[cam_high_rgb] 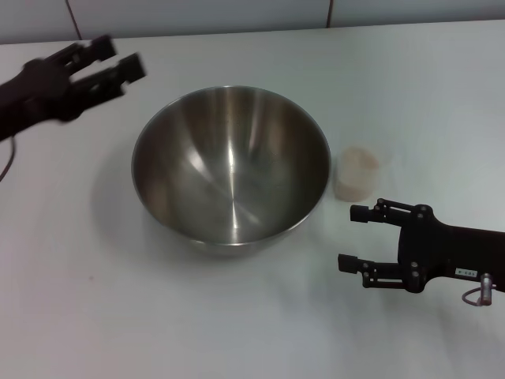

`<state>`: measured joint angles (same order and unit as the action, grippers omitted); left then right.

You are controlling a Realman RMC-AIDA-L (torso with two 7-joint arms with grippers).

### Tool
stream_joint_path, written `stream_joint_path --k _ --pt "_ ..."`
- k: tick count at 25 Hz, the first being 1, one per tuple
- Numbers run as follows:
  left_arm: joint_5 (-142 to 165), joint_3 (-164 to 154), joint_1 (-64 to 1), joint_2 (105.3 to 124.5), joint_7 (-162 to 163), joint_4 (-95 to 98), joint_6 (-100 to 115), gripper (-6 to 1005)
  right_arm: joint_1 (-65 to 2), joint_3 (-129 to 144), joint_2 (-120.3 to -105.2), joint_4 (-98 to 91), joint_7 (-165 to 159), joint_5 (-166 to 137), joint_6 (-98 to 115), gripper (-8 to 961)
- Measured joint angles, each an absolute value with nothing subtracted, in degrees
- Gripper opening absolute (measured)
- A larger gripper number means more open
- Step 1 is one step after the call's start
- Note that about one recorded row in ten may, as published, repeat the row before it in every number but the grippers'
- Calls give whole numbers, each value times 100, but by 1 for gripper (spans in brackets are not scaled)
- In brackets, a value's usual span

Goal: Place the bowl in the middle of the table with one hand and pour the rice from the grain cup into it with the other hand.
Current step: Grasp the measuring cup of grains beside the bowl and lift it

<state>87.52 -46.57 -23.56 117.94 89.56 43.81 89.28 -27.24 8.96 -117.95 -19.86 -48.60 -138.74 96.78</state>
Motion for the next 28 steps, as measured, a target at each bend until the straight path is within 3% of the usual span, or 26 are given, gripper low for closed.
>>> stream_joint_path --k 8,10,17,28 --pt "8283 -4195 -1632 11761 7262 3527 10009 842 -2725 896 -11797 -1986 -4860 -13862 9676 809" --pt "8283 -4096 -1431 11651 6481 2917 10315 842 -2724 896 -11803 -1986 -4860 -13861 9676 809" --pt "8320 -4163 -1241 11517 5609 2142 10564 842 -2721 896 -11810 -1986 -4861 -13858 9676 810" --pt "8450 -4242 -1042 11501 5131 1937 10630 842 -2706 896 -11813 -1986 -4861 -13798 9676 810"
